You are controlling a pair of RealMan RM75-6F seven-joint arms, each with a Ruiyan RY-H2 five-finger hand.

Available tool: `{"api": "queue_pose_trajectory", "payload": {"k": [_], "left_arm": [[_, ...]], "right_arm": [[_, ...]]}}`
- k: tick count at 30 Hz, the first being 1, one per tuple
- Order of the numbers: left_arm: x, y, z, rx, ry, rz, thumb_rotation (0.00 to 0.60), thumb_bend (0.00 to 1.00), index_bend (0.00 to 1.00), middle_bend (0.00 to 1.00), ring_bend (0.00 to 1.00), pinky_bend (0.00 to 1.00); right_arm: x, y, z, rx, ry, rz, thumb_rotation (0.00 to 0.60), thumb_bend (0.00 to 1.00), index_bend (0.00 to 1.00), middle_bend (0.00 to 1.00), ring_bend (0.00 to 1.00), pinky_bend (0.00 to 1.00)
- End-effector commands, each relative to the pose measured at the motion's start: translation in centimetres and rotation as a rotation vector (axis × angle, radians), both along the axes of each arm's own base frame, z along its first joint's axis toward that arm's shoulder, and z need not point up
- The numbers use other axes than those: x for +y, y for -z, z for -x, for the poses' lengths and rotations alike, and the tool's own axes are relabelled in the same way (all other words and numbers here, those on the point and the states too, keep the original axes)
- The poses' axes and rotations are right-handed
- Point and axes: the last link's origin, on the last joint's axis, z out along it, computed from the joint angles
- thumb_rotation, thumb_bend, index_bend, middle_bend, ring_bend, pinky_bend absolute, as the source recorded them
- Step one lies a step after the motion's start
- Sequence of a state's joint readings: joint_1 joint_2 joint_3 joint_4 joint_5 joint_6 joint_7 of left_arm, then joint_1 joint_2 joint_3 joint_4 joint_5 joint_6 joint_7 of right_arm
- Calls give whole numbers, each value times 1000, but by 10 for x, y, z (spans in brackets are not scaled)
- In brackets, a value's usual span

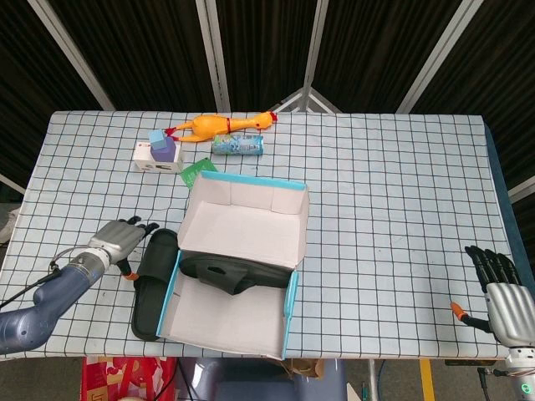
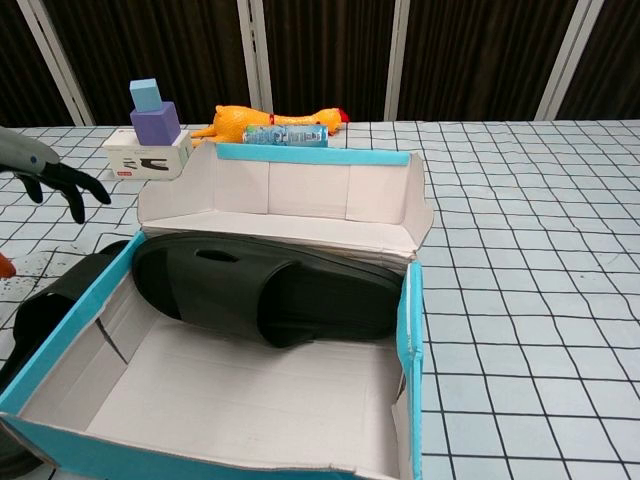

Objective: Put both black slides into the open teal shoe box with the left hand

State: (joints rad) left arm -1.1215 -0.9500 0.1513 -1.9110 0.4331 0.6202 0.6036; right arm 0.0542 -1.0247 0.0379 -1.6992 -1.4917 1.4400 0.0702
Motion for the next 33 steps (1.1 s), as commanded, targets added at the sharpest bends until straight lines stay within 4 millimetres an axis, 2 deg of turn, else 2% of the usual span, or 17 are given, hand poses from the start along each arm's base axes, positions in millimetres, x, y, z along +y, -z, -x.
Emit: {"api": "queue_pose_trajectory", "payload": {"k": [1, 5, 21, 33], "left_arm": [[1, 9, 1, 26, 9, 11, 547, 155, 0, 157, 23, 138], [3, 16, 4, 54, 22, 10, 551, 154, 0, 157, 23, 136], [12, 37, -4, 71, 69, 9, 539, 154, 0, 158, 22, 131], [6, 49, -7, 64, 100, 40, 539, 154, 0, 168, 22, 123]], "right_arm": [[0, 0, 0, 1, 2, 0, 600, 247, 46, 90, 52, 40], [0, 0, 0, 3, 4, -1, 600, 246, 46, 90, 51, 40], [0, 0, 0, 4, 14, -5, 600, 246, 46, 90, 52, 40], [0, -1, 1, 1, 20, -7, 600, 246, 47, 90, 52, 40]]}}
